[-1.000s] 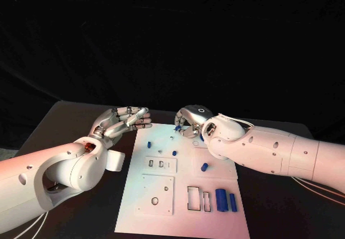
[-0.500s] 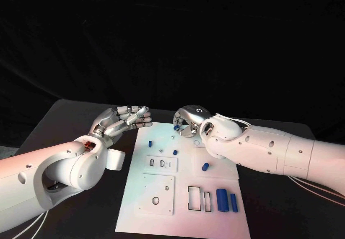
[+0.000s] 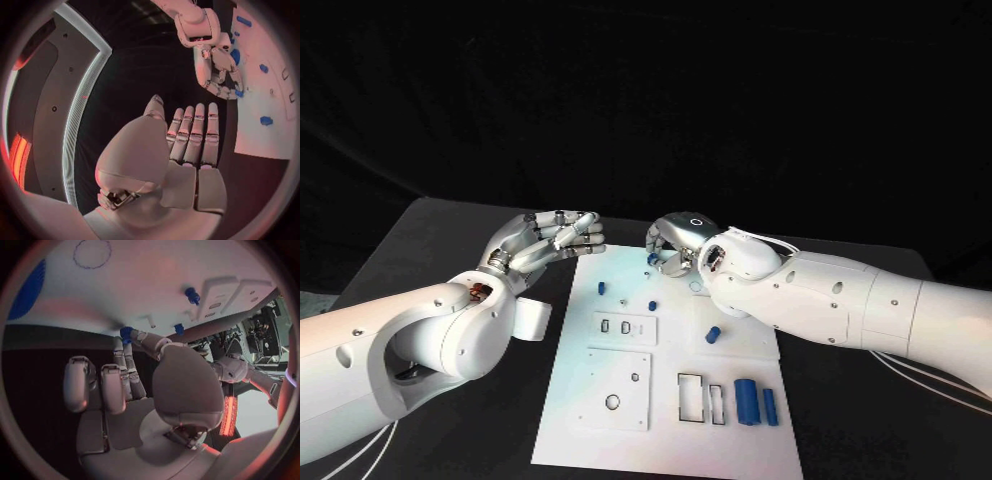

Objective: Assemble the parts on the task board

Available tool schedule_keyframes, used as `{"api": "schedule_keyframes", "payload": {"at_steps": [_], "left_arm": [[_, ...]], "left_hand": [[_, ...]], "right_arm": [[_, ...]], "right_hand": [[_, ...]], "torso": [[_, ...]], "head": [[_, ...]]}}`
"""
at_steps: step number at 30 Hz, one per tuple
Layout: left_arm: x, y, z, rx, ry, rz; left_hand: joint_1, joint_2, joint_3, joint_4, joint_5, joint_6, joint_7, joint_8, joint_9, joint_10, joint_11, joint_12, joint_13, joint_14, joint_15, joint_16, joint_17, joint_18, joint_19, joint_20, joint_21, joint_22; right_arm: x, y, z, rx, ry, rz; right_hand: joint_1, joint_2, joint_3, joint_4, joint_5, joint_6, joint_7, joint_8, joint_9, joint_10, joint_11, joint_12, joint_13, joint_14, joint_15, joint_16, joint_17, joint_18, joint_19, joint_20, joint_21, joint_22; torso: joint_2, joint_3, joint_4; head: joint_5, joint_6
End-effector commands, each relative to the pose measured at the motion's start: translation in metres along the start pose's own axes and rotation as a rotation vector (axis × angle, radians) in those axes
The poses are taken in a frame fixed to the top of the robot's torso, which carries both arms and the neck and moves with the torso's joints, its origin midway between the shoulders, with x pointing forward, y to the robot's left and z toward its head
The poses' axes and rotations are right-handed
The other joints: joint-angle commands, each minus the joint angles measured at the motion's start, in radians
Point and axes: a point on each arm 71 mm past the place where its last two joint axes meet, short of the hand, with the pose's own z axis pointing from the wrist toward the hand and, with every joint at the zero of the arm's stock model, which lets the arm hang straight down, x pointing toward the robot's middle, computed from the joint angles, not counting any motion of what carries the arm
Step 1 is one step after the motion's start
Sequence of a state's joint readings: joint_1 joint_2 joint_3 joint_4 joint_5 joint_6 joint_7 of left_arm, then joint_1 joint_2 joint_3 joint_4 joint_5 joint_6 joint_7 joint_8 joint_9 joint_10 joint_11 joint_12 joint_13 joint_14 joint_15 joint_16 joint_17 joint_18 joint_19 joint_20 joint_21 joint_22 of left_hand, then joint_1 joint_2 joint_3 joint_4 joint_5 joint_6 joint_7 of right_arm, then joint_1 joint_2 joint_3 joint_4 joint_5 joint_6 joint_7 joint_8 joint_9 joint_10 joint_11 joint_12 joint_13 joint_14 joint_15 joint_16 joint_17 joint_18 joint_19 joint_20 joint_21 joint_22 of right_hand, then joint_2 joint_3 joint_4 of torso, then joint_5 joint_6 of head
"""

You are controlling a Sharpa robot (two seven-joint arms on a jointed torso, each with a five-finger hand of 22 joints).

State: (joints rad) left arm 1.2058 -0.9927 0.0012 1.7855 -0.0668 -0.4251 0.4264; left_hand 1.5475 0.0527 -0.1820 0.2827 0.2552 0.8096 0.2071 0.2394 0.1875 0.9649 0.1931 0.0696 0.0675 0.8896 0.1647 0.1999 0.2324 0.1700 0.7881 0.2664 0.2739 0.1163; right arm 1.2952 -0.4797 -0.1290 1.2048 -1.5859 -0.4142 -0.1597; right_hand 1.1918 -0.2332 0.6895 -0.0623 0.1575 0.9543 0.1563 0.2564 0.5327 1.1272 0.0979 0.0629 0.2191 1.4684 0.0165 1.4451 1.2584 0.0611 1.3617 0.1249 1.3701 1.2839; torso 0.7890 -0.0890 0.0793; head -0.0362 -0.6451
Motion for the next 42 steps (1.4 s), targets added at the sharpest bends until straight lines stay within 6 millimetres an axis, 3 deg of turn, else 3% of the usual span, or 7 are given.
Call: {"api": "schedule_keyframes", "payload": {"at_steps": [1, 8, 18, 22, 28, 32, 42], "left_arm": [[0.001, -0.002, 0.001, 0.007, 0.001, -0.002], [-0.001, -0.002, 0.000, 0.005, -0.012, 0.005], [-0.005, -0.002, 0.000, 0.004, -0.019, 0.007], [-0.007, -0.002, 0.000, 0.003, -0.020, 0.006], [-0.009, -0.001, 0.002, 0.004, -0.022, 0.006], [-0.010, -0.001, 0.003, 0.004, -0.023, 0.006], [-0.010, 0.000, 0.004, 0.003, -0.022, 0.006]], "left_hand": [[0.000, 0.007, -0.008, -0.001, -0.006, -0.010, 0.027, -0.005, 0.001, -0.007, 0.001, -0.004, -0.001, -0.005, -0.001, -0.006, 0.002, 0.008, 0.004, 0.001, -0.004, -0.002], [0.000, 0.009, -0.008, 0.000, -0.006, -0.011, 0.027, -0.006, 0.002, -0.009, 0.002, -0.005, -0.001, -0.007, 0.000, -0.009, 0.002, 0.008, 0.003, 0.001, -0.005, -0.002], [0.001, 0.010, -0.009, -0.001, -0.006, -0.012, 0.027, -0.006, 0.002, -0.009, 0.002, -0.005, -0.001, -0.008, 0.000, -0.010, 0.002, 0.008, 0.003, 0.001, -0.005, -0.003], [0.003, 0.011, -0.009, -0.002, -0.006, -0.009, 0.026, -0.005, 0.004, -0.008, 0.000, -0.004, 0.000, -0.010, 0.000, -0.011, 0.003, 0.007, 0.003, 0.002, -0.006, -0.003], [0.004, 0.013, -0.010, -0.002, -0.006, -0.007, 0.024, -0.004, 0.005, -0.008, -0.003, -0.004, 0.000, -0.011, 0.000, -0.013, 0.004, 0.008, 0.002, 0.002, -0.007, -0.004], [0.005, 0.013, -0.010, -0.002, -0.006, -0.007, 0.023, -0.004, 0.005, -0.008, -0.003, -0.004, 0.000, -0.012, 0.000, -0.014, 0.004, 0.008, 0.002, 0.002, -0.007, -0.004], [0.006, 0.013, -0.011, -0.003, -0.006, -0.006, 0.023, -0.004, 0.006, -0.008, -0.004, -0.004, 0.000, -0.012, 0.000, -0.015, 0.004, 0.008, 0.002, 0.002, -0.007, -0.005]], "right_arm": [[0.003, -0.001, 0.000, -0.001, 0.045, -0.011], [-0.002, -0.010, -0.010, 0.011, 0.006, 0.002], [-0.021, -0.040, -0.047, 0.084, -0.047, 0.133], [-0.026, -0.060, -0.065, 0.159, -0.006, 0.221], [-0.026, -0.082, -0.085, 0.237, 0.065, 0.263], [-0.026, -0.092, -0.091, 0.271, 0.090, 0.271], [-0.018, -0.100, -0.092, 0.308, 0.130, 0.270]], "right_hand": [[-0.009, -0.026, -0.028, 0.003, 0.014, -0.031, 0.008, -0.026, -0.013, -0.036, 0.010, 0.000, -0.009, 0.031, 0.012, -0.011, -0.022, 0.016, -0.017, 0.008, -0.016, -0.018], [0.006, -0.019, -0.156, 0.011, 0.024, -0.057, 0.014, -0.059, -0.037, -0.075, 0.016, 0.010, -0.016, 0.017, 0.018, -0.026, -0.064, 0.026, -0.044, 0.016, -0.053, -0.052], [-0.006, -0.020, -0.173, 0.033, 0.033, -0.030, 0.009, -0.062, -0.048, 0.022, 0.001, 0.063, 0.006, 0.031, 0.006, -0.006, -0.027, 0.015, -0.004, 0.007, -0.021, -0.004], [-0.017, -0.029, -0.309, 0.067, 0.076, -0.077, 0.000, -0.086, -0.049, 0.104, -0.017, 0.124, 0.065, 0.044, -0.009, 0.020, 0.025, 0.002, 0.038, -0.010, 0.021, 0.053], [0.118, 0.023, -0.530, 0.128, 0.091, -0.095, -0.026, -0.081, -0.011, 0.086, -0.048, 0.629, 0.560, 0.065, -0.039, 0.062, 0.121, -0.032, 0.129, -0.036, 0.120, 0.186], [0.154, 0.021, -0.549, 0.189, 0.105, -0.098, -0.020, -0.076, 0.016, 0.200, -0.043, 1.107, 0.984, 0.091, -0.032, 0.111, 0.260, -0.044, 0.164, -0.027, 0.155, 0.233], [0.174, 0.018, -0.545, 0.237, 0.123, -0.092, -0.016, -0.072, 0.035, 0.292, -0.038, 1.316, 1.166, 0.102, -0.023, 0.126, 0.312, -0.059, 0.203, -0.022, 0.194, 0.280]], "torso": [[0.000, 0.0002, -0.0012], [-0.001, 0.0013, -0.0041], [-0.006, 0.0059, -0.0136], [-0.008, 0.0089, -0.0171], [-0.009, 0.0128, -0.0220], [-0.009, 0.0159, -0.0255], [-0.007, 0.0151, -0.0223]], "head": [[0.000, -0.003], [0.001, 0.002], [-0.001, 0.007], [-0.003, 0.009], [-0.001, 0.010], [-0.002, 0.011], [-0.005, 0.008]]}}
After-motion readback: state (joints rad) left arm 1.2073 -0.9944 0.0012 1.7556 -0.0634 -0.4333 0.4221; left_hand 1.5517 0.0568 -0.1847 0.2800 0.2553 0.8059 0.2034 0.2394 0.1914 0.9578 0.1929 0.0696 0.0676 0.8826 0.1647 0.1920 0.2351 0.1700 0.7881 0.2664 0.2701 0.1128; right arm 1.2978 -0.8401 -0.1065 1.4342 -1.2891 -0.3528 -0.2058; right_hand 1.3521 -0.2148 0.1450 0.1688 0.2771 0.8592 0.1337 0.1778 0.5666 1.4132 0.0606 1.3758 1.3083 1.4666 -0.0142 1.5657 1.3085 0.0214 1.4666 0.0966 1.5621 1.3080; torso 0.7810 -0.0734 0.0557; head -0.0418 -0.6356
